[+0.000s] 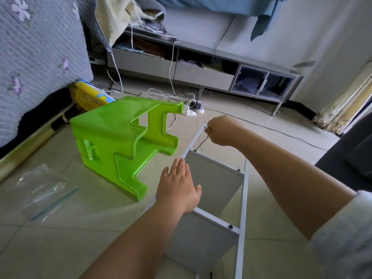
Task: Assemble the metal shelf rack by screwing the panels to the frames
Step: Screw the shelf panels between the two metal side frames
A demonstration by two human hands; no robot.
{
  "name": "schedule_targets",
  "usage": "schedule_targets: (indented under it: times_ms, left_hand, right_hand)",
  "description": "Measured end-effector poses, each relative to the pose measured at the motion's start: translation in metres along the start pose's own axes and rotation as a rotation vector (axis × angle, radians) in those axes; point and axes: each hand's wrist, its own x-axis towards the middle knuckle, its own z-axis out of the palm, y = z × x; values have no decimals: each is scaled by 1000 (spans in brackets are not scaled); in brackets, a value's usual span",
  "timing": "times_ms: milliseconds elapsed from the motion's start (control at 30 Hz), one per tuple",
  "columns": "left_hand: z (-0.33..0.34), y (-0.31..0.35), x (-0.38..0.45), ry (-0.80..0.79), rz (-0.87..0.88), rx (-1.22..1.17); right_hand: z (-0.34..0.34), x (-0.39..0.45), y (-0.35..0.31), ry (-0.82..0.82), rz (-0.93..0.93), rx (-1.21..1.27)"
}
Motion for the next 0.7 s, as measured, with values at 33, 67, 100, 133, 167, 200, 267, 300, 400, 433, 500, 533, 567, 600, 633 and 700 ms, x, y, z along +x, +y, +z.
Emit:
schedule_targets:
  times_ms: [33, 67, 100, 133, 167, 200, 267, 300, 400, 433, 500, 533, 567, 600, 633, 700]
  left_hand:
    - [0, 0, 0, 1, 0, 4]
    - [0, 0, 0, 2, -1, 6]
    - [0, 0, -1, 3, -2, 5]
    - [0, 0, -2, 1, -4, 2]
    - [0, 0, -3, 2, -2, -7]
    - [0, 0, -3, 4, -3, -14]
    - [1, 0, -2, 10, 6, -36]
    - [1, 0, -1, 23, 8, -58]
    - [-1, -1, 2, 120, 44, -156]
    - [-5, -2, 0, 178, 66, -210]
    - [-10, -6, -5, 233, 101, -319]
    - [-10, -8, -9, 249, 113, -347]
    - [-10, -11, -14, 278, 126, -342]
    - [-7, -14, -18, 316, 151, -312]
    - [-6, -13, -25, 323, 186, -273]
    - [1, -10, -41, 329, 259, -202]
  right_hand:
    - [-3, 3, -4, -32, 53, 33]
    - [-6, 9, -6, -96, 131, 117]
    - [-8, 12, -7, -159, 208, 236]
    - [-8, 14, -6, -211, 278, 379]
    - [-6, 13, -4, -226, 332, 522]
    - [-4, 13, -1, -212, 375, 637]
    - [4, 8, 5, -243, 498, 708]
    - [8, 4, 8, -272, 553, 734]
    - [17, -16, 27, -117, 521, 818]
    - [21, -29, 35, 3, 460, 834]
    - [36, -67, 57, 197, 394, 882]
    - [51, -91, 70, 250, 397, 885]
    - [68, -114, 84, 286, 423, 870]
    - [85, -134, 96, 313, 455, 857]
    - [104, -153, 107, 342, 498, 878]
    - [137, -180, 119, 370, 609, 998]
